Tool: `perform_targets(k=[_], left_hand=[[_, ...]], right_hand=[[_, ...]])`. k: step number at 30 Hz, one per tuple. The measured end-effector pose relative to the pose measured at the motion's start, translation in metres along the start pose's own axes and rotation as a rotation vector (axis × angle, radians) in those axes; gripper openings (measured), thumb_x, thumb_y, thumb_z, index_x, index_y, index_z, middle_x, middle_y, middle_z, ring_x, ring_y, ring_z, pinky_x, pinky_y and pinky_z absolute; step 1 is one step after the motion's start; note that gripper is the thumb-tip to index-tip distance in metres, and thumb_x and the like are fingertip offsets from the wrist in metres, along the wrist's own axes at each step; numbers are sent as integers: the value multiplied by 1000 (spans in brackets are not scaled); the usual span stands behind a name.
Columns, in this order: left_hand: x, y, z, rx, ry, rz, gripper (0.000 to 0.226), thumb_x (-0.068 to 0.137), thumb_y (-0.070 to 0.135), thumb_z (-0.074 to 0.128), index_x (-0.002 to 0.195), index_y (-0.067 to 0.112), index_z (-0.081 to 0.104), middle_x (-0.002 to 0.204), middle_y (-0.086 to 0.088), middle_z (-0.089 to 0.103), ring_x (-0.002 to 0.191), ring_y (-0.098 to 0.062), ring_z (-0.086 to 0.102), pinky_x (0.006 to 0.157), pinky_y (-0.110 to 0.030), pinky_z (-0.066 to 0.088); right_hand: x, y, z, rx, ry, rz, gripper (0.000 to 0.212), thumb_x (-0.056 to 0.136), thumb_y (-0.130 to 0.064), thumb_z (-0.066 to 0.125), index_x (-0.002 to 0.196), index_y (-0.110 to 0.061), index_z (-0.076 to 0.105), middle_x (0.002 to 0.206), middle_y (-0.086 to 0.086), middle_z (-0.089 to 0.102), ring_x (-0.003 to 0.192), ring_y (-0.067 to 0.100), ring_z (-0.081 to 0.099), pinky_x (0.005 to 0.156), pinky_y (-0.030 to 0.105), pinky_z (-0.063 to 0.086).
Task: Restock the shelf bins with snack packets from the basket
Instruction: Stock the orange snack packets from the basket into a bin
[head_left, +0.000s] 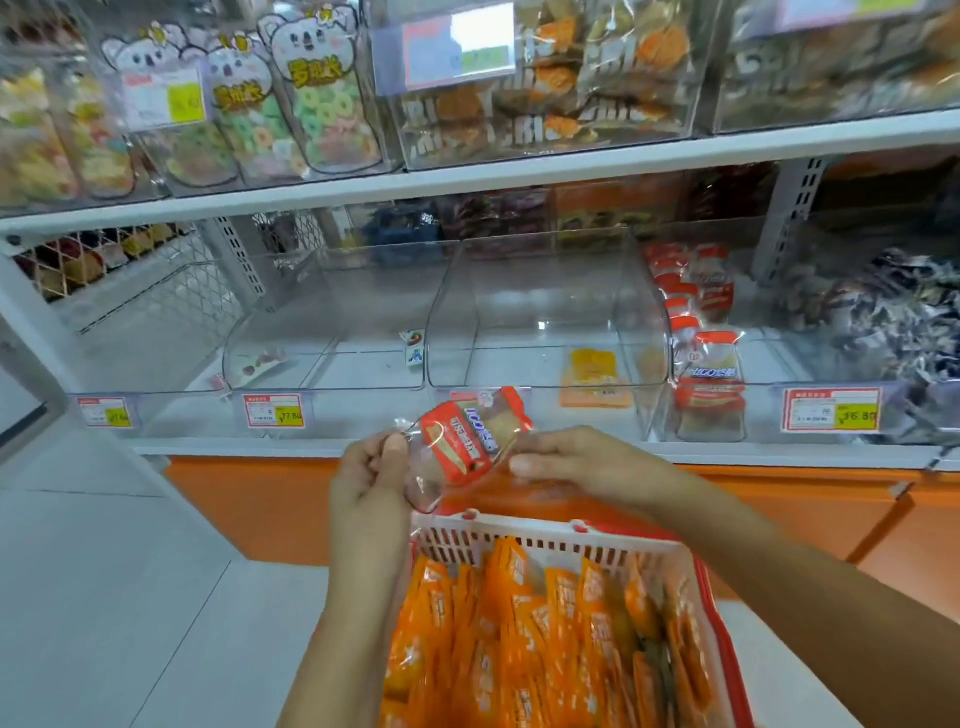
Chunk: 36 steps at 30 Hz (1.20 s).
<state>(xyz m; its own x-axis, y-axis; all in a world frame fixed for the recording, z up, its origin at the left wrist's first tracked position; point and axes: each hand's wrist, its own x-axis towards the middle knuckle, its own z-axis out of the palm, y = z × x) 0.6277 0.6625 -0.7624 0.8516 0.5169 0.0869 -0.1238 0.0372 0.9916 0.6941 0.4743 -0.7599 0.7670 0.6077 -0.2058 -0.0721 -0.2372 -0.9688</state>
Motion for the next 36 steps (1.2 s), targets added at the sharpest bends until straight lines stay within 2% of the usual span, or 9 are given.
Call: perform_targets(k=[6, 10, 14, 18, 20, 23, 26, 31, 36], left_hand=[[-2, 27, 79, -267, -88, -14, 16, 99, 16, 47, 105, 7, 59, 84, -4, 64, 80, -14, 61, 74, -26, 50], [-1, 32, 118, -179, -270, 1, 9, 94, 9, 54, 101, 10, 61, 82, 1, 65, 72, 0, 63, 70, -16, 53], [11, 32, 154, 37, -468, 75, 3, 89, 12, 63, 87, 13, 61, 83, -7, 67, 75, -14, 64, 72, -25, 54], [29, 20, 183, 377, -545, 218, 11, 91, 25, 60, 93, 14, 63, 83, 8, 63, 74, -3, 58, 59, -7, 45], [40, 6, 191, 579, -580, 264, 18, 94, 29, 56, 98, 14, 65, 87, 7, 64, 77, -3, 57, 67, -14, 48], [47, -11, 199, 927, -663, 329, 23, 94, 38, 50, 87, 23, 67, 85, 7, 69, 82, -14, 62, 71, -28, 48], [47, -19, 202, 1043, -630, 429, 28, 94, 39, 45, 87, 24, 68, 83, 7, 71, 81, -16, 63, 70, -28, 47], [47, -27, 201, 1096, -598, 518, 32, 96, 42, 37, 92, 25, 64, 86, 7, 71, 86, -17, 64, 76, -33, 50], [46, -23, 202, 1146, -621, 516, 37, 97, 50, 31, 91, 28, 59, 90, 10, 71, 87, -12, 63, 78, -30, 49]], right_hand=[[-19, -34, -18, 226, 307, -193, 18, 83, -20, 64, 97, -10, 70, 95, 6, 74, 90, 14, 70, 83, 23, 55], [-41, -48, -53, 258, 525, -193, 18, 88, -15, 62, 102, -5, 70, 88, 10, 73, 76, 12, 68, 67, 20, 57], [-66, -60, -91, 154, 645, -81, 14, 87, -17, 66, 87, -4, 69, 69, 4, 68, 52, 5, 62, 47, 13, 47], [-79, -66, -142, 26, 879, -53, 25, 83, -18, 72, 93, 4, 70, 84, 15, 72, 59, 12, 64, 53, 16, 54], [-77, -66, -168, -44, 1019, -40, 23, 83, -18, 73, 91, 3, 70, 79, 16, 70, 55, 14, 63, 50, 16, 54], [-62, -55, -201, -397, 1184, 79, 22, 81, -24, 75, 79, -2, 70, 70, 13, 67, 61, 23, 63, 54, 27, 50], [-32, -34, -230, -590, 1254, 228, 21, 79, -16, 75, 85, 3, 68, 84, 20, 67, 79, 32, 63, 64, 33, 45], [17, -7, -261, -661, 1190, 426, 26, 91, -9, 58, 112, 5, 62, 120, 22, 61, 114, 33, 58, 96, 38, 48], [40, 4, -272, -658, 1031, 490, 34, 102, -16, 36, 131, -5, 51, 136, 16, 50, 126, 28, 47, 102, 31, 41]])
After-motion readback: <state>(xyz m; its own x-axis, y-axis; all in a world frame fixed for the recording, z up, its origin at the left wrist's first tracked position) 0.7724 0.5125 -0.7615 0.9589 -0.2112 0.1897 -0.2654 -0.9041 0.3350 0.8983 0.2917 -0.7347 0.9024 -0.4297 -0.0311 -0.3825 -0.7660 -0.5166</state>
